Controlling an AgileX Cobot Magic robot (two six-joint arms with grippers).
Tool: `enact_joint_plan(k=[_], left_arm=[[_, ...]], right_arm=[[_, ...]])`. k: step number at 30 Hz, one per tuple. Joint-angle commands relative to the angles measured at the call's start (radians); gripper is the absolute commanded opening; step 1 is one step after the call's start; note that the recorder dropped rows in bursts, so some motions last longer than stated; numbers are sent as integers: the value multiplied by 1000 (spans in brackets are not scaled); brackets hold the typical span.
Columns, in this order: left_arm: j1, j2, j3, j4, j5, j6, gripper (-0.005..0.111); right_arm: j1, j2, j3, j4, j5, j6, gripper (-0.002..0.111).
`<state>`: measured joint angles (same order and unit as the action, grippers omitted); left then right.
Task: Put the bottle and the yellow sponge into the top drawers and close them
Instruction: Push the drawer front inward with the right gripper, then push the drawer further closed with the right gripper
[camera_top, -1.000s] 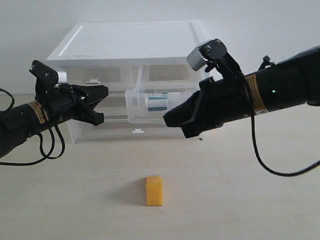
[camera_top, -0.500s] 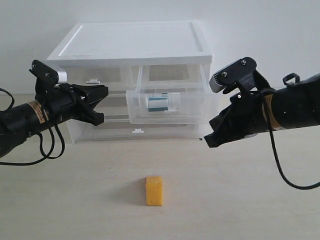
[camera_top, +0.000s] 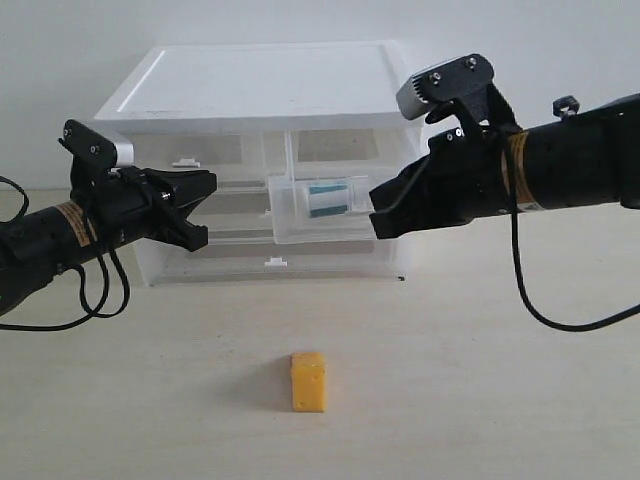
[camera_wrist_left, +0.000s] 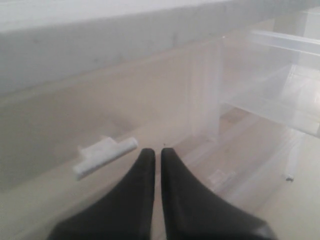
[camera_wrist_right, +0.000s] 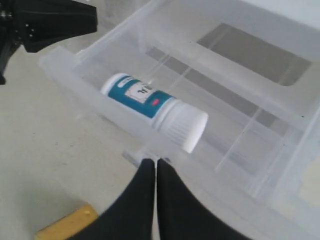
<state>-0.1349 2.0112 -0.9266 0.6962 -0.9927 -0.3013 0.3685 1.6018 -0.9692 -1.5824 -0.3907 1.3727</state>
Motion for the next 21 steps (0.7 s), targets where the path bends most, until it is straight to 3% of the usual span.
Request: enact_joint_plan(k=[1,8,21], left_arm=[[-5,2,-4,-2,-3,4,4],[-5,2,-4,-2,-3,4,4],[-5,2,-4,0,-5,4,4]], right_arm=[[31,12,-10,120,119,-123,0],[49,67,-78,368,34,-368,0],[49,238,-221,395,120,-392,0]])
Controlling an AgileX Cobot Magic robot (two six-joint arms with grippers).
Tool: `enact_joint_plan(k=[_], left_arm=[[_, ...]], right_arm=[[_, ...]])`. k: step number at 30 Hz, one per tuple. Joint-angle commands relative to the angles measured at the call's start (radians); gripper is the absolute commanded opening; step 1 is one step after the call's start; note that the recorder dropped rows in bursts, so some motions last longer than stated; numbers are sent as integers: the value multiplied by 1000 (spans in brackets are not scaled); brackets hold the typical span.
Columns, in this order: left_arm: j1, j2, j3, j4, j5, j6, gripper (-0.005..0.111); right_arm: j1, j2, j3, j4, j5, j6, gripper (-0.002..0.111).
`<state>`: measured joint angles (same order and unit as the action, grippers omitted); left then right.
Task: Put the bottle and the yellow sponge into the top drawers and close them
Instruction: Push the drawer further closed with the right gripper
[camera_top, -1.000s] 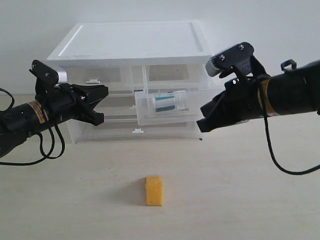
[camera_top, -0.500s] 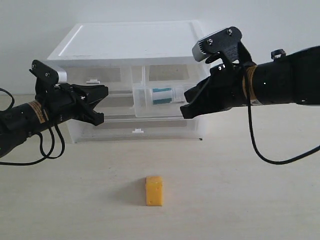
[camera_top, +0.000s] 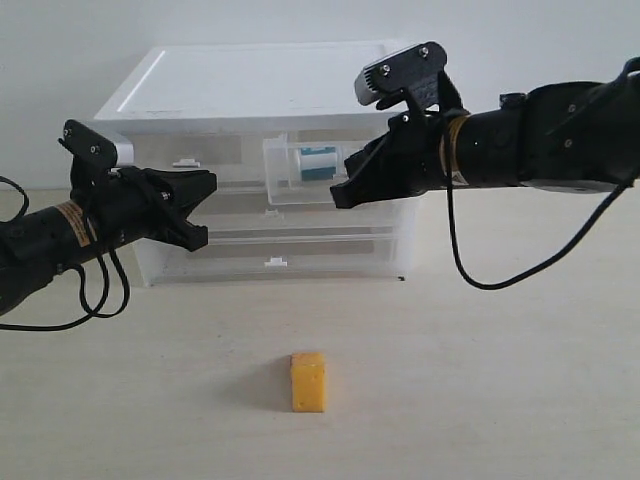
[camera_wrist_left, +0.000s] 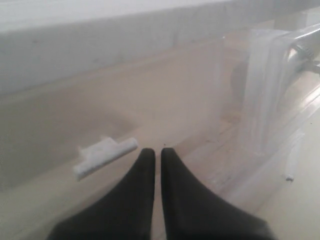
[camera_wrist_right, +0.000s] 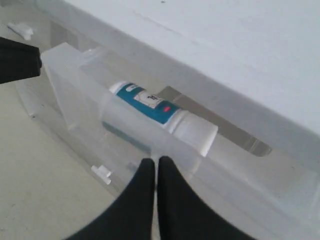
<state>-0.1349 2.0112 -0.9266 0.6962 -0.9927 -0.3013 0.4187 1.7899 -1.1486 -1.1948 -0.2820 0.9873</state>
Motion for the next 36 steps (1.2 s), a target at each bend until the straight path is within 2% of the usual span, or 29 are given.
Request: enact_joint_plan(k=[1,11,18,22,29,36], left_arm=[[-5,2,-4,0,-5,4,4],[-5,2,-4,0,-5,6,4],[-5,2,-4,0,-5,6,4],[-5,2,-4,0,-3,6,4],[-5,2,-4,3,-3,3,4],[-5,2,-4,3,-3,3,4]], right_arm=[[-1,56,-50,7,9,-7,0],[-1,13,-33,-33,-45,24,0],[-1,-43,66,-67,-121,41,0],[-1,-35,90,-67,-96,22,0],[-1,36,27,94,-44,-157,0],[-1,104,-95,133,41,-180,0]])
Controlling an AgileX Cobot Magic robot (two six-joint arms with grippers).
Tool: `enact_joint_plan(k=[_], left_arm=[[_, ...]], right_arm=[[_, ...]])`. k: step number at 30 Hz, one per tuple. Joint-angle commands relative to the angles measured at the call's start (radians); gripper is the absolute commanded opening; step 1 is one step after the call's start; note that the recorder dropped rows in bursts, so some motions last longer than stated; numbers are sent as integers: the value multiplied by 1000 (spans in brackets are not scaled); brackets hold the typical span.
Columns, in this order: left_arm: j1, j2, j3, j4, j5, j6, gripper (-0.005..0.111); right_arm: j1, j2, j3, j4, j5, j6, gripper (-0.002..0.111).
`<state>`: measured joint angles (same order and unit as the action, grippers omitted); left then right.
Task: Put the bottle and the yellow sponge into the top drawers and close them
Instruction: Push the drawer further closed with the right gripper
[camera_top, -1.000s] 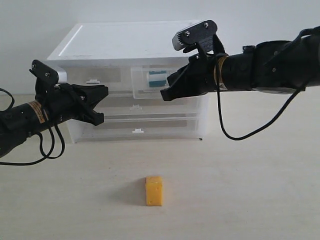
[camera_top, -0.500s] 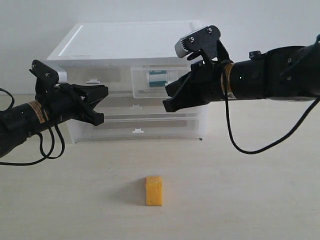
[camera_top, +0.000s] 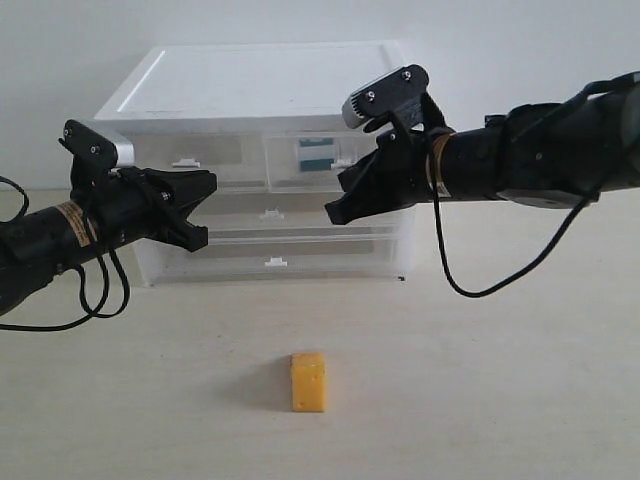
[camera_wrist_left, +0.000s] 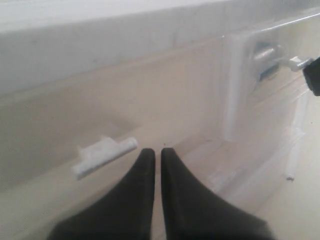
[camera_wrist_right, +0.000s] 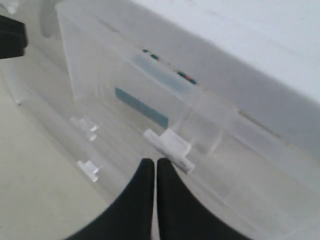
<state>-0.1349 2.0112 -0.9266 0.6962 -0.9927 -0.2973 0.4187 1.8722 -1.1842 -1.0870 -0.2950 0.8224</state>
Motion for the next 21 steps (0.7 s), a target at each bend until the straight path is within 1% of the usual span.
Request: enact_joint_plan(k=[1,5,8,9,12,14,17,21], left_arm=[[-5,2,-4,3,-3,-1,4],[-5,2,-4,3,-3,-1,4],[-5,2,-4,6,-3,-1,4],[-5,2,-4,10,-5,-1,4],[-5,2,-4,10,-5,-1,4],[-5,2,-4,10,-5,3,4],[-5,2,-4,10,-5,3,4],[-5,2,-4,10,-2,3,4]], right_arm=[[-1,22,-67,25,63,-15,0],[-3,22,-95,25,121,-15,0],[-1,22,-93,23,123,2,0],[-1,22,-84,23,104,6,0],[-1,13,-45,21,-50,14,0],[-1,-3,-26,19,-109,14,0],[-1,-26,-4,11,-116,49,0],[-1,-59,39,-50,-137,106,0]])
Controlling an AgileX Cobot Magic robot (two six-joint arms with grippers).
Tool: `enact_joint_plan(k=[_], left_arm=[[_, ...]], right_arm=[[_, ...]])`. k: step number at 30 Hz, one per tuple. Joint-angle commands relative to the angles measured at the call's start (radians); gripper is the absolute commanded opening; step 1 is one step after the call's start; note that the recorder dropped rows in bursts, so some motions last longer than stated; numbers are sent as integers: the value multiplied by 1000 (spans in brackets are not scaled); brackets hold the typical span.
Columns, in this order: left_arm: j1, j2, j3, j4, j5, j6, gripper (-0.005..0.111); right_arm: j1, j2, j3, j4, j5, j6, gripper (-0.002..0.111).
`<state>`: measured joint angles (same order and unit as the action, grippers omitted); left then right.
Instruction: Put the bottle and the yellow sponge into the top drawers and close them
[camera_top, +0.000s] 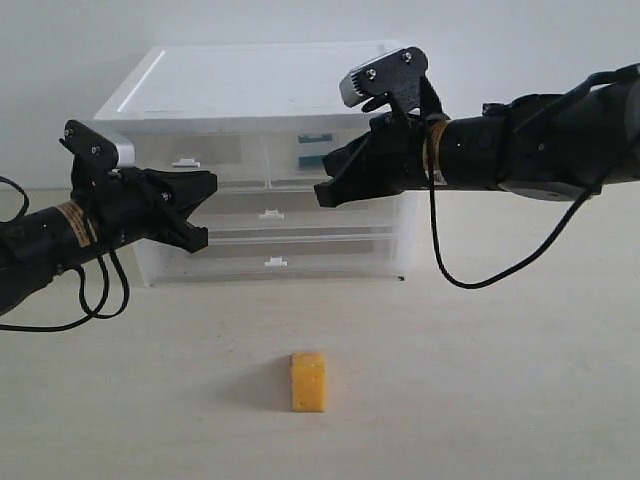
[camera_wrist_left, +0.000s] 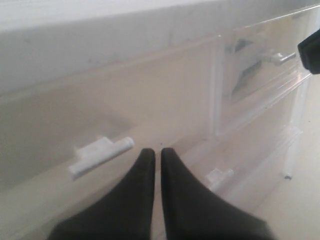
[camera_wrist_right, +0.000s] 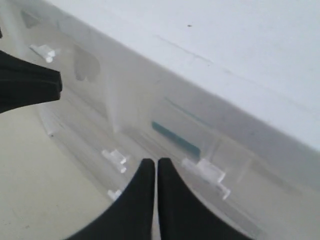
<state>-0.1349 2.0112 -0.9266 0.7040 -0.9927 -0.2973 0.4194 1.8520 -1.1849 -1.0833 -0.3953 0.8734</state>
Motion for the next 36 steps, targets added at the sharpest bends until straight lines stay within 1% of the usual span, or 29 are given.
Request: enact_joint_plan(k=[1,3,6,8,9,11,13,15,18,20,25,26,28,29,31,32,33,34,36], left_arm=[[-5,2,-4,2,0,3,4],[-5,2,-4,2,0,3,4],[-5,2,-4,30,0,3,4],[-5,2,-4,56,0,-17,4],[-5,2,-4,67,0,-40,4],[-5,-4,-4,79,0,-41,4],[-5,-27,-4,104,54,-34,4],[-5,-79,7,131,131,-20,4],[-5,-169,60,114,169,75,4],[-5,-207,85,75,178,121,4],[-5,-247,113,34,178,274,4],[-5,-247,113,34,178,310,6],[-5,-245,113,36,200,391,15],[-5,-243,113,28,205,450,26],[-5,-239,113,9,210,516,44],[-5,-239,113,9,206,539,62],[-5,-239,113,16,193,587,69],[-5,-239,113,27,188,622,68],[-5,-237,113,29,186,689,62]], right_arm=[[-2,-46,53,-57,-55,57,0],[-2,-55,69,-60,-78,45,0],[-2,-55,65,-57,-62,17,0],[-3,-55,65,43,40,-45,0],[-8,-55,63,117,102,-119,0],[-36,-55,63,210,79,-198,0],[-76,-46,48,266,42,-204,0],[-94,-22,26,268,35,-179,0],[-96,32,19,263,-19,-185,0],[-98,50,19,263,-49,-187,0],[-100,55,16,269,-78,-193,0],[-100,53,16,269,-96,-193,0],[-100,50,16,267,-108,-193,0],[-100,50,16,263,-115,-183,0],[-100,50,16,256,-113,-176,0],[-100,50,16,254,-112,-176,0],[-100,50,16,250,-112,-176,0],[-100,50,16,248,-114,-176,0],[-100,50,16,248,-114,-176,0]])
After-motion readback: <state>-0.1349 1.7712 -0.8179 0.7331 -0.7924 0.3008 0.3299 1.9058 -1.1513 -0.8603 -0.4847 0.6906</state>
